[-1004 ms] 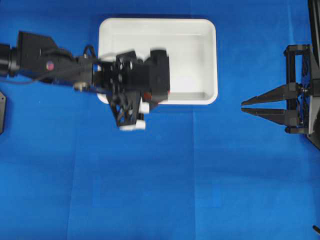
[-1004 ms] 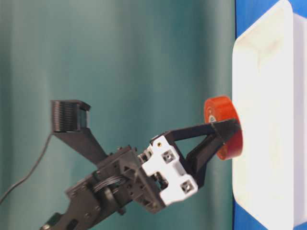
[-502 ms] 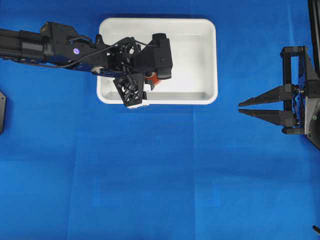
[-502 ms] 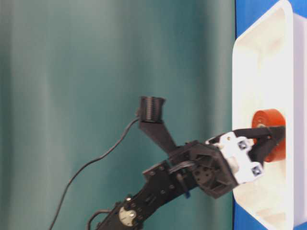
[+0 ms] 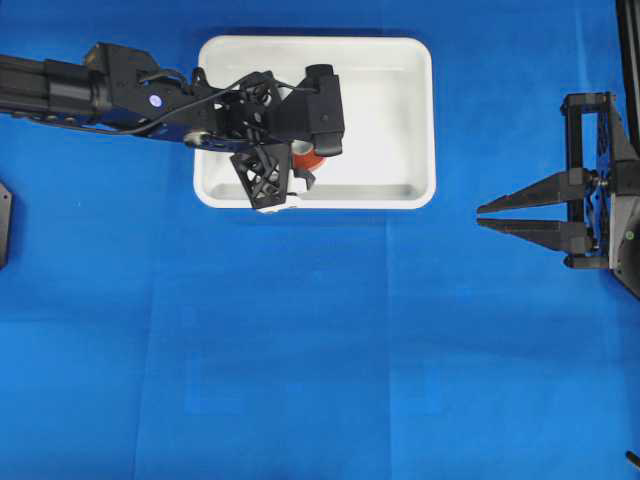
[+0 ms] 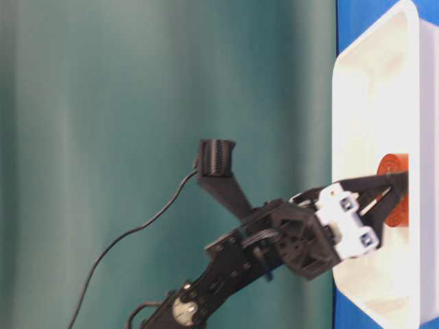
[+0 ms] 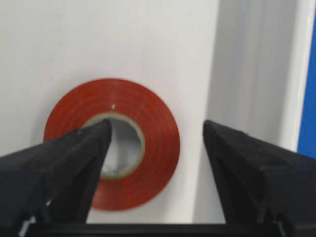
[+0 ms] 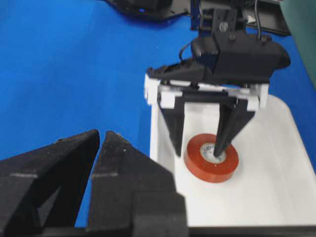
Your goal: Place one roll of tape in the white case with the left arm.
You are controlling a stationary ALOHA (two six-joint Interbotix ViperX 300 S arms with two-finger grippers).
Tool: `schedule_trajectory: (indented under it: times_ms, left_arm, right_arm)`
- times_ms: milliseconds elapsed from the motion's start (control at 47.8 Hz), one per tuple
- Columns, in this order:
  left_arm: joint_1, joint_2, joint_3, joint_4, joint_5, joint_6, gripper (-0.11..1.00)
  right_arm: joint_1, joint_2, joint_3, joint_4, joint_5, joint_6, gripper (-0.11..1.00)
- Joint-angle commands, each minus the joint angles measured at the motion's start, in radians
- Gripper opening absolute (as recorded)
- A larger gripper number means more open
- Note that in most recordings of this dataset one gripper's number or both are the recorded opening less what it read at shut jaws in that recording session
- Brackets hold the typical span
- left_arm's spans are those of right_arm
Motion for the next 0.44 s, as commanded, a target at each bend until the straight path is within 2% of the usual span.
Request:
schedule_trajectory:
  times_ms: [0, 418]
  left_arm:
    - [0.002, -0.103, 0.003, 0.002, 0.020, -0.006, 0.66]
    - [-0.081, -0.442, 0.152, -0.003, 0.006, -0.011, 0.64]
  right_arm:
    - [-0.002, 0.005, -0.012, 0.003, -0.003, 0.003, -0.11]
    - [-0.002, 0.002, -0.012, 0.003, -0.006, 0.002, -0.11]
